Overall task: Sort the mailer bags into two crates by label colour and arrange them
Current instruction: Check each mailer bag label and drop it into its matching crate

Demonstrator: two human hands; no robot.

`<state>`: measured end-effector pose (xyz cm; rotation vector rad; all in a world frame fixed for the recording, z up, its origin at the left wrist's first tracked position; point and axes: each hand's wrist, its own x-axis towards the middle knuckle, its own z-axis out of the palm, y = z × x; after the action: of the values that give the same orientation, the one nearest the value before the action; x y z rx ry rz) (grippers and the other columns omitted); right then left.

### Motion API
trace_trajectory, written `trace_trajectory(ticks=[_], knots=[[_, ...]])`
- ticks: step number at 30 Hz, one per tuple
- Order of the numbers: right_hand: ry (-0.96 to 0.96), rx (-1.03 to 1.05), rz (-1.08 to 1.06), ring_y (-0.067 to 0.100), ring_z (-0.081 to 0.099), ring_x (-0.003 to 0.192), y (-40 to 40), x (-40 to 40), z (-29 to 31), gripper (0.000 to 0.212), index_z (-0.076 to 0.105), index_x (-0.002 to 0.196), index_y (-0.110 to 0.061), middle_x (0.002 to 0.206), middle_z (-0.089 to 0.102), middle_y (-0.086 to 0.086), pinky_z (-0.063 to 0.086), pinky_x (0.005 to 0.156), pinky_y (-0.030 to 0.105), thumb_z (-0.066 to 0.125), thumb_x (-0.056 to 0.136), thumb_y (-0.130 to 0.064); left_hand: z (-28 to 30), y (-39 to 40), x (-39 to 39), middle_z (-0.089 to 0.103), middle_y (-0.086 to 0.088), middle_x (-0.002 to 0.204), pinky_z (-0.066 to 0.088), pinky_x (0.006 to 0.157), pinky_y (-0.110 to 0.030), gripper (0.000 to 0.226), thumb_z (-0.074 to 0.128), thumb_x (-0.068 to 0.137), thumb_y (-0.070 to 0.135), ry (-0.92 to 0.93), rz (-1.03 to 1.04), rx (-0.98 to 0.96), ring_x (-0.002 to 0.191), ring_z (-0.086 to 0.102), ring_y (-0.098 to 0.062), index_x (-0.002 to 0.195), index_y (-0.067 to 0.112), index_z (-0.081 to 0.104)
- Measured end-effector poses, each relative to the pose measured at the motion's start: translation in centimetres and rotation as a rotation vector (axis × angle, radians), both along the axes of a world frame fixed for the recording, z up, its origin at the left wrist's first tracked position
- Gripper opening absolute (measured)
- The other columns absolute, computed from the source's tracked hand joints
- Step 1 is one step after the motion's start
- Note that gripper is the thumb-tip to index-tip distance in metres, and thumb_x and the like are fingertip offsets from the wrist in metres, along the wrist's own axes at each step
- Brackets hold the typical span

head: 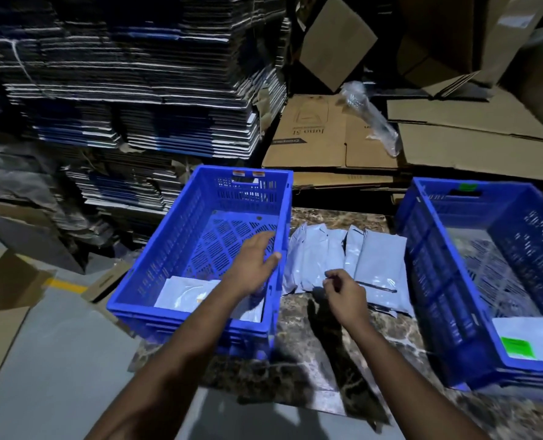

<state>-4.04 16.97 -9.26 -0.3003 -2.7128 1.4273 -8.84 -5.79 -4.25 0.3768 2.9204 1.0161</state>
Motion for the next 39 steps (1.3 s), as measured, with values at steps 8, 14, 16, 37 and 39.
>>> trace_trajectory(ticks=[8,14,16,37,39], knots=[[-0.104,0.135,0.417,0.019,0.067,0.104,-2.1,-6.0,-2.2,0.04,0.066,0.126,-0.022,0.114,0.071,0.006,0.046,0.083,0.025,0.065,0.087,-0.012,-2.9,4.1,0.5,0.025,0.0,0.163,0.024,0.121,-0.037,0.061,0.045,0.097,0.008,0.052,0.222,-0.067,0.149,0.025,-0.019,0.155,0.018,0.028],[-0.236,0.156,0.364,0.022,0.059,0.124,-3.2,-6.5,-5.3,0.057,0.057,0.14,-0.015,0.138,0.062,0.006,0.044,0.103,0.028,0.066,0.085,-0.029,-2.0,4.9,1.1,0.024,0.0,0.163,0.02,0.122,-0.031,0.066,0.039,0.094,0.001,0.107,0.241,-0.17,0.149,0.024,-0.015,0.156,0.017,0.027],[-0.187,0.12,0.242,0.017,0.068,0.104,-2.0,-6.3,-5.2,0.04,0.073,0.119,-0.019,0.116,0.074,0.001,0.051,0.092,0.027,0.073,0.082,-0.035,-1.8,5.0,1.2,0.03,-0.002,0.161,0.022,0.122,-0.033,0.063,0.041,0.094,0.002,0.152,0.245,-0.189,0.148,0.027,-0.017,0.154,0.016,0.032],[0.14,-0.575,0.148,0.011,0.063,0.115,6.6,6.1,6.7,0.035,0.063,0.121,-0.026,0.123,0.068,-0.004,0.054,0.096,0.039,0.074,0.089,-0.016,3.1,10.1,7.6,0.075,0.011,0.092,0.053,0.074,-0.017,0.031,0.063,0.093,0.001,-0.181,0.054,0.846,0.091,0.07,-0.007,0.106,0.029,0.066],[0.225,-0.452,0.114,0.0,0.054,0.123,6.9,6.0,7.3,0.033,0.07,0.112,-0.029,0.131,0.06,-0.006,0.049,0.102,0.036,0.079,0.082,-0.022,2.9,10.1,7.6,0.068,0.008,0.112,0.052,0.082,-0.017,0.034,0.067,0.09,0.001,-0.065,0.072,0.78,0.108,0.063,-0.011,0.099,0.034,0.072]])
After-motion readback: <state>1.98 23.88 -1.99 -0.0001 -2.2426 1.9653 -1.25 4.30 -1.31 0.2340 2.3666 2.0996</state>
